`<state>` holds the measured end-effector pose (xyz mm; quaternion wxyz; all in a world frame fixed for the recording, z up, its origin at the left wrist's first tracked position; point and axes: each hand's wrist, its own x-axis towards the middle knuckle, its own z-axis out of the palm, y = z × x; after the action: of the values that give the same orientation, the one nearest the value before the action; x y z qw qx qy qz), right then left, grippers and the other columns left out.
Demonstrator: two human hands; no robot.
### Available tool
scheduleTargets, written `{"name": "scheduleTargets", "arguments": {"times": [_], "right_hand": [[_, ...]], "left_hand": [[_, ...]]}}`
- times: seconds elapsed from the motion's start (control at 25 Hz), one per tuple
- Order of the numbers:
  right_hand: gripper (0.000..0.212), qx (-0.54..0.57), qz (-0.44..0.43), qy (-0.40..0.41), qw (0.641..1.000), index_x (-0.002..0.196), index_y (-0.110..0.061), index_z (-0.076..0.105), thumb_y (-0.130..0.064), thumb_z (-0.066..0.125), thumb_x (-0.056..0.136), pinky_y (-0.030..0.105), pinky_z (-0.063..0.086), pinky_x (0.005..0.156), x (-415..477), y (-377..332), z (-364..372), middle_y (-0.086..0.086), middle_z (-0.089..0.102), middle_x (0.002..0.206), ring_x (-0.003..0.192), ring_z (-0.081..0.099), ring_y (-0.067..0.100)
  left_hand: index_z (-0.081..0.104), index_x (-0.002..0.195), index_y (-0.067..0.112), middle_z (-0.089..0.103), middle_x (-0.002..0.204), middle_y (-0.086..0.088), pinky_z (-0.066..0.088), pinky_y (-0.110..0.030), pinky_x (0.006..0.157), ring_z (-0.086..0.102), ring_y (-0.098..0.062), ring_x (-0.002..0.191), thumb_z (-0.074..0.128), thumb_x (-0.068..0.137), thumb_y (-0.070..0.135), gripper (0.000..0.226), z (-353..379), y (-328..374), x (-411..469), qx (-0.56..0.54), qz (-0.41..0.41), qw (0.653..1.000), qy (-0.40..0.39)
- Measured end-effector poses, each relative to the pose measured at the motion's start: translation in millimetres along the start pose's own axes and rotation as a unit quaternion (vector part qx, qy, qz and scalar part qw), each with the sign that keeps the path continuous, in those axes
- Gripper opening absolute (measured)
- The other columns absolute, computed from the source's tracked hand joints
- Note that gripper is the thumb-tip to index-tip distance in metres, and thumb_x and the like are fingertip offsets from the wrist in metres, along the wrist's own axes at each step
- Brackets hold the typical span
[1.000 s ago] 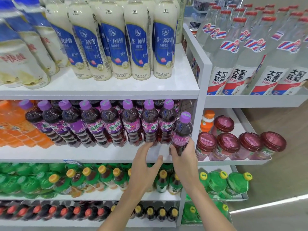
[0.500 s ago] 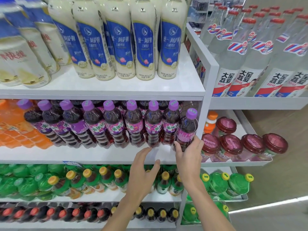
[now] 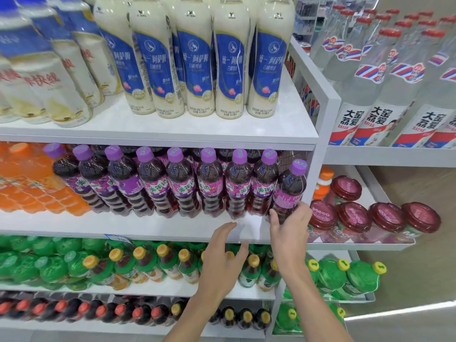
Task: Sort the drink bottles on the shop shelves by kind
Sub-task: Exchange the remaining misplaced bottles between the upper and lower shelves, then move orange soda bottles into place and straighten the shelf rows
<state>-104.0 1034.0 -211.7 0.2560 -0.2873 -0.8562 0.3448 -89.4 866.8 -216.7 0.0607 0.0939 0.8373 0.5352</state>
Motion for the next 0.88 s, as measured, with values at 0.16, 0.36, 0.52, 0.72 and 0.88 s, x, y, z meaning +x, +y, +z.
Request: {"name": "scheduleTargets", "arguments": {"times": [0.16,0.36,0.52,0.72,0.88], "right_hand": [[0.057,0.022,0.008,-0.004,1.000,0.142,-0.002,0.038,-0.021,0.069,0.097,0.033,0.043,0.083,-5.4,-0.8,-1.0,0.014,0.045,0.130,0.111,0.054,0.032],[0.052,0.049,0.012,0.015,0.999,0.138,0.000,0.041,-0.018,0.068,0.097,0.022,0.034,0.083,-11.0,-1.2,-2.7,0.013,0.046,0.121,0.104,0.051,0.027],[0.054,0.045,0.029,-0.030,0.998,0.141,-0.002,0.040,-0.022,0.066,0.099,0.027,0.038,0.090,-24.2,-4.1,-7.8,0.010,0.051,0.127,0.115,0.054,0.027],[0.053,0.001,-0.017,-0.132,0.991,0.149,-0.010,0.040,-0.033,0.055,0.104,0.026,0.035,0.104,-68.7,-17.8,-21.4,0.005,0.050,0.146,0.134,0.048,0.021],[0.055,0.008,-0.043,-0.210,0.977,0.151,-0.016,0.041,-0.042,0.053,0.104,0.034,0.039,0.113,-109.5,-24.2,-31.2,0.000,0.047,0.153,0.140,0.044,0.017]], "left_hand": [[0.049,0.146,0.030,0.046,0.147,0.018,0.031,-0.007,0.109,0.039,0.005,0.134,0.066,0.099,0.037,0.050,-10.2,-8.7,1.3,0.025,0.012,1.000,-0.006],[0.046,0.149,0.030,0.042,0.147,0.022,0.032,-0.020,0.116,0.034,0.009,0.133,0.062,0.100,0.042,0.052,-25.9,-19.8,0.0,0.053,0.030,0.998,-0.033],[0.044,0.151,0.030,0.040,0.153,0.019,0.037,-0.029,0.117,0.034,0.001,0.141,0.060,0.101,0.045,0.055,-41.2,-28.5,-6.2,0.057,0.023,0.997,-0.047],[0.043,0.152,0.028,0.041,0.154,0.016,0.022,0.004,0.100,0.037,0.001,0.139,0.060,0.101,0.044,0.056,-56.9,-29.6,-29.0,0.085,0.022,0.996,-0.029],[0.047,0.149,0.030,0.047,0.149,0.016,0.038,-0.028,0.117,0.043,-0.004,0.139,0.061,0.101,0.043,0.052,-65.8,-25.2,-64.0,0.065,0.013,0.998,0.015]]}}
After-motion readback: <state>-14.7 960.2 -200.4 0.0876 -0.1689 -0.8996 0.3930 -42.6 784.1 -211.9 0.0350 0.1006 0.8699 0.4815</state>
